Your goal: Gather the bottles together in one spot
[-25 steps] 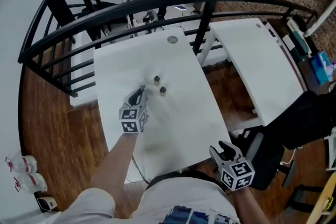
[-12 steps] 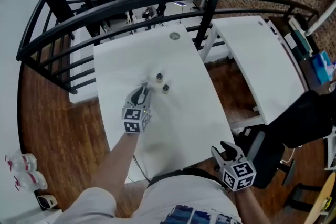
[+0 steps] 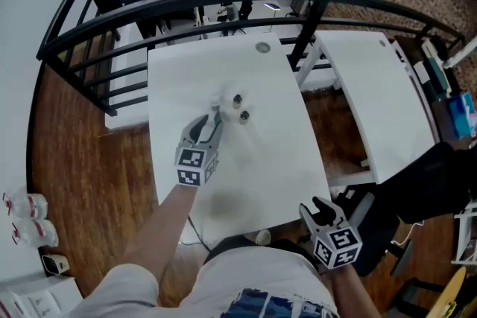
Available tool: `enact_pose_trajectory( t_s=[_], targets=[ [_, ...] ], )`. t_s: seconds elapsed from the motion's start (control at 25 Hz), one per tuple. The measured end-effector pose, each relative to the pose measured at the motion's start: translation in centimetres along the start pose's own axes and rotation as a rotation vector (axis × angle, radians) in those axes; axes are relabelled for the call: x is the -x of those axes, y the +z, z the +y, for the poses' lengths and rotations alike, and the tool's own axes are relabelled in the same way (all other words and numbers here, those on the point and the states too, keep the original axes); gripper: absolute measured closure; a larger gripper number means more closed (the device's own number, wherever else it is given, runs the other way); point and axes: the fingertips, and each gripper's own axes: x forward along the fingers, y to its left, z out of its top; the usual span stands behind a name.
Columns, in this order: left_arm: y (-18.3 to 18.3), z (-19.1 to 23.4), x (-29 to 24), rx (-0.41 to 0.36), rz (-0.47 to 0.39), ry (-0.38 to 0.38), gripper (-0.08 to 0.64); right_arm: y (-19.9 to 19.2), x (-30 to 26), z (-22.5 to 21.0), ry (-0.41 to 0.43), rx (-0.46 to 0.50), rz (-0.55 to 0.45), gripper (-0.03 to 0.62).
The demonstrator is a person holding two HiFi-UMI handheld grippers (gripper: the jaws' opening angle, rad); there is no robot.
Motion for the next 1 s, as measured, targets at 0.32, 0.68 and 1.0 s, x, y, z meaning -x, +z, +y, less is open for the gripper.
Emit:
enact_pose_trajectory(
  t_s=[0.32,0.68,1.0],
  targets=[
    [2.5,-7.9,13.2,0.123,-0.026,0.026,0.414,-0.8,4.2,-0.2,0.041,0.112,-0.033,0.4],
    [-0.5,-20.7,27.6,0.237,0.024,0.161,0.414,-5.7,11.5,1.6,0.266,0.188,-0.046,0.317],
    [-3.3,-28.8,35.8,0.245,0.094,0.205,0.414,-8.2,17.0,4.0,0.324,0.214,-0.109,0.318]
  ],
)
